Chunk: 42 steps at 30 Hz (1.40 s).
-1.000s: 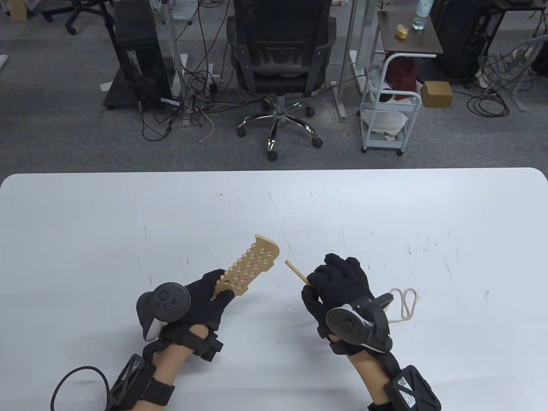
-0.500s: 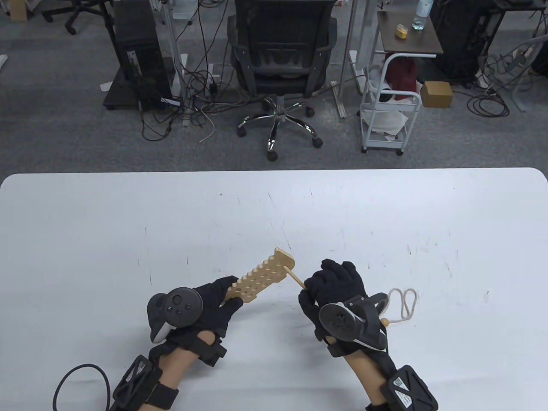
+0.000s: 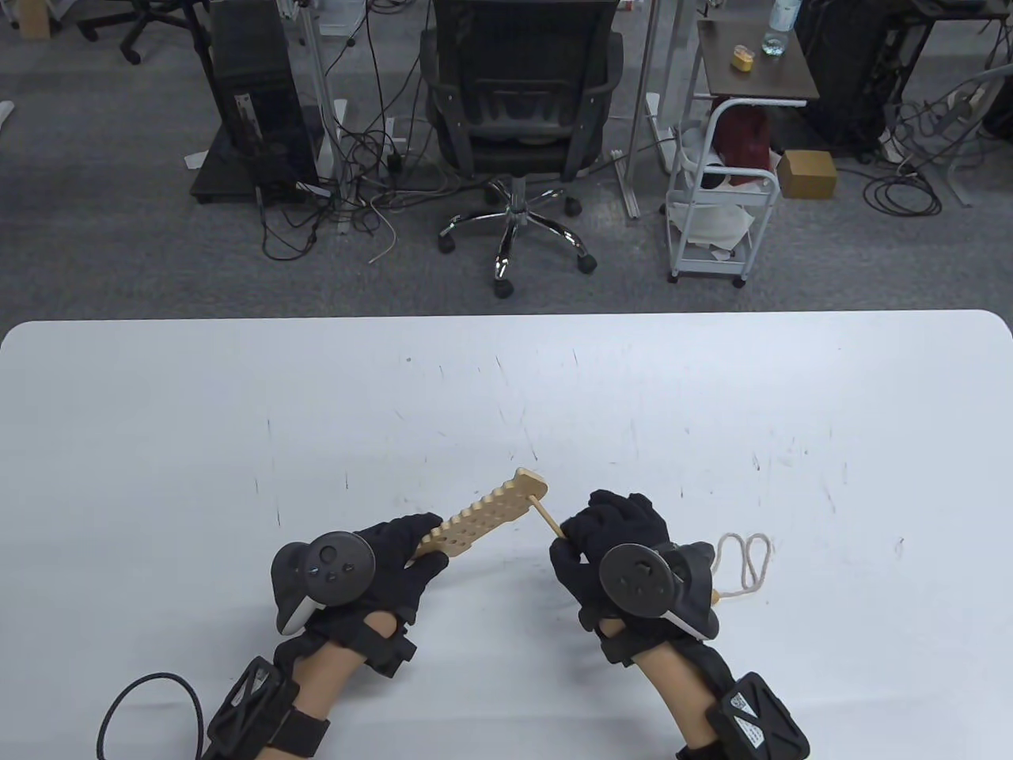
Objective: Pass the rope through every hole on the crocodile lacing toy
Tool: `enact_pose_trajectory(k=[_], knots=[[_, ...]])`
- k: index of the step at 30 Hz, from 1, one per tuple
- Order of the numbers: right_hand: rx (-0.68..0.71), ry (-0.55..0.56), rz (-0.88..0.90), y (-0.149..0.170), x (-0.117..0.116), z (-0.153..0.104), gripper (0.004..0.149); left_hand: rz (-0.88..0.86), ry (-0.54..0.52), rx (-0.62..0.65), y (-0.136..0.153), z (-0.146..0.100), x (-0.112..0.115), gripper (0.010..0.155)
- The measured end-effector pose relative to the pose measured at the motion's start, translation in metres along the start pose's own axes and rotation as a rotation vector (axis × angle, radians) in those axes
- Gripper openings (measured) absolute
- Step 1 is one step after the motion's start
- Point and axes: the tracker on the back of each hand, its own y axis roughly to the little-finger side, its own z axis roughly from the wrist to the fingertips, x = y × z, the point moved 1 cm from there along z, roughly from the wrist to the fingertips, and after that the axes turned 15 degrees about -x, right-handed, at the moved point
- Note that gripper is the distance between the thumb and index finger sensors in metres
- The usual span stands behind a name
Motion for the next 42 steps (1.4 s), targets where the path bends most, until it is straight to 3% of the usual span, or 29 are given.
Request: enact_pose_trajectory(k=[11,25,34,42], knots=[[-0.032,0.003,0.120,0.007,0.000,0.001,0.038,0.048,-0.008,0.009,-0.001,-0.001,0.000,0.053],[-0.043,0.140,0.084,0.011,0.004,-0.001,0.036,0.036,0.030,0.039,-0.009,-0.004,0.007,0.054],[-0.076,0.192,0.037,0.014,0.005,-0.004,0.061,0.013,0.070,0.074,-0.013,-0.005,0.011,0.054],[-0.087,0.203,0.046,0.016,0.006,-0.003,0.062,-0.013,0.089,0.085,-0.017,-0.007,0.012,0.054]])
